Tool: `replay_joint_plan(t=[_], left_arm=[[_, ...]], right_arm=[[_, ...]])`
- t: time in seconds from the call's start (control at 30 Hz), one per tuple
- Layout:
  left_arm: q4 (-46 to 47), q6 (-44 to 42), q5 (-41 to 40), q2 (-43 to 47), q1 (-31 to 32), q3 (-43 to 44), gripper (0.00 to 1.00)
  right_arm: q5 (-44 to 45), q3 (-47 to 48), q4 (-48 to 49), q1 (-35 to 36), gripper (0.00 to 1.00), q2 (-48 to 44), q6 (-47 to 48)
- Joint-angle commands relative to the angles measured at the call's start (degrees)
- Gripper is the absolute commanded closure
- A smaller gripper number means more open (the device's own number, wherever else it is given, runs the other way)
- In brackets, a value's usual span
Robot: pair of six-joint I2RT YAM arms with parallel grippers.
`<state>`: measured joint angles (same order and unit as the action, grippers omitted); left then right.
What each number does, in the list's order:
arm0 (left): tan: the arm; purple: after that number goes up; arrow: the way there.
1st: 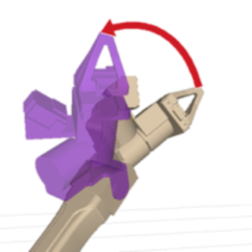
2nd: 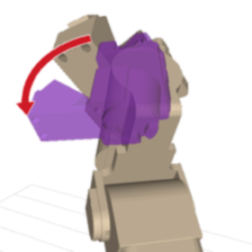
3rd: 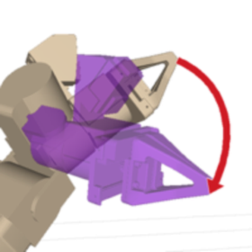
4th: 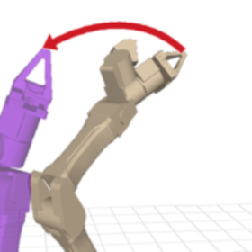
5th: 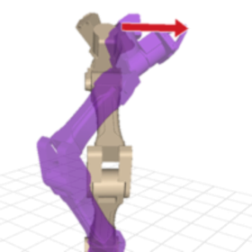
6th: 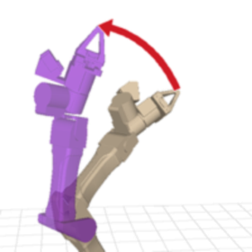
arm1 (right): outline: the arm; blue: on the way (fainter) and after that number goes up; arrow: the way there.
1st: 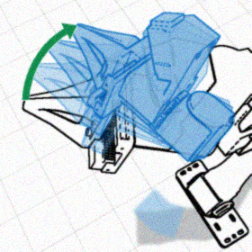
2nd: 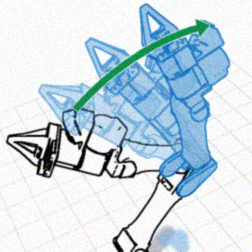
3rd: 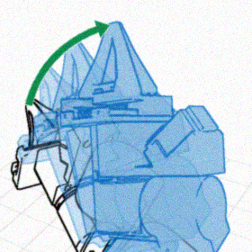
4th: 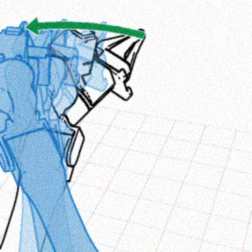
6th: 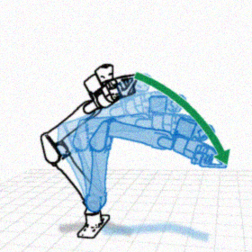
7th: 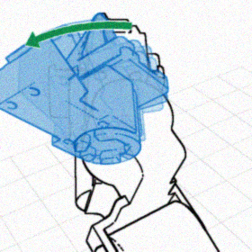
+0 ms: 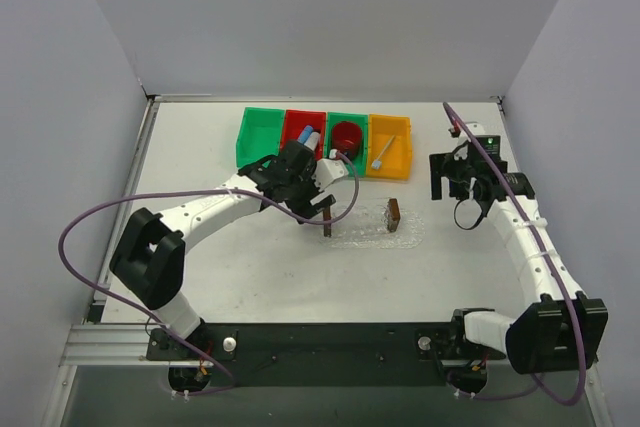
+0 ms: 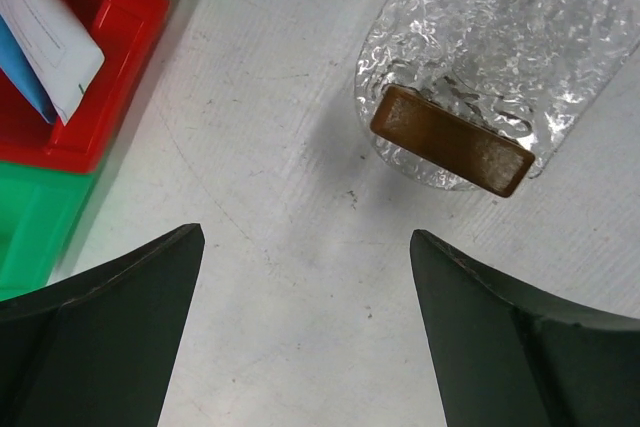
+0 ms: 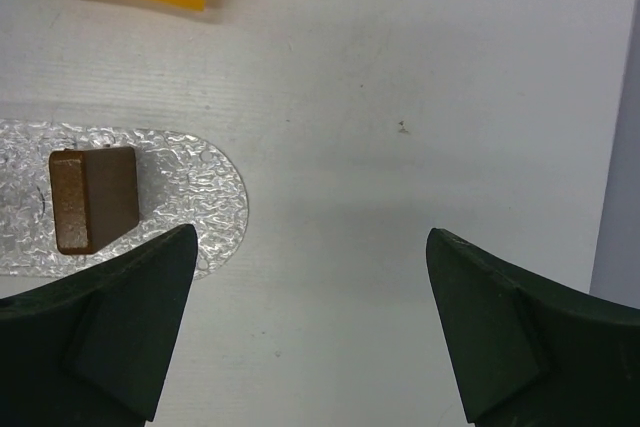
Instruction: Prepare toiletry sets of a toothbrush and toothpaste on the tray
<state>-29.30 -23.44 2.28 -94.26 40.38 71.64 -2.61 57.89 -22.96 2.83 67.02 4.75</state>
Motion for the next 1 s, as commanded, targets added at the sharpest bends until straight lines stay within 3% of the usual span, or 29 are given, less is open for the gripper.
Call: replay_joint_plan(t=[0.0,0.43,0.97], left_arm=[[7.32,2.35,-1.93,-1.88,-0.65,-0.53,0.05],[11.72,5.69,-2.64,-6.81,-0.74,-1.59,0.05],[12.16,6.48,-2.28,-8.05,0.58,-0.89,0.05]], right_arm=[[2.44,1.53,0.72,2.44,0.09,3.98,1.22],[1.47,-1.28,4.94,8.15,0.12,14.26,3.16],[-4.24,-3.48,4.60,9.21,0.15,18.32,2.10]])
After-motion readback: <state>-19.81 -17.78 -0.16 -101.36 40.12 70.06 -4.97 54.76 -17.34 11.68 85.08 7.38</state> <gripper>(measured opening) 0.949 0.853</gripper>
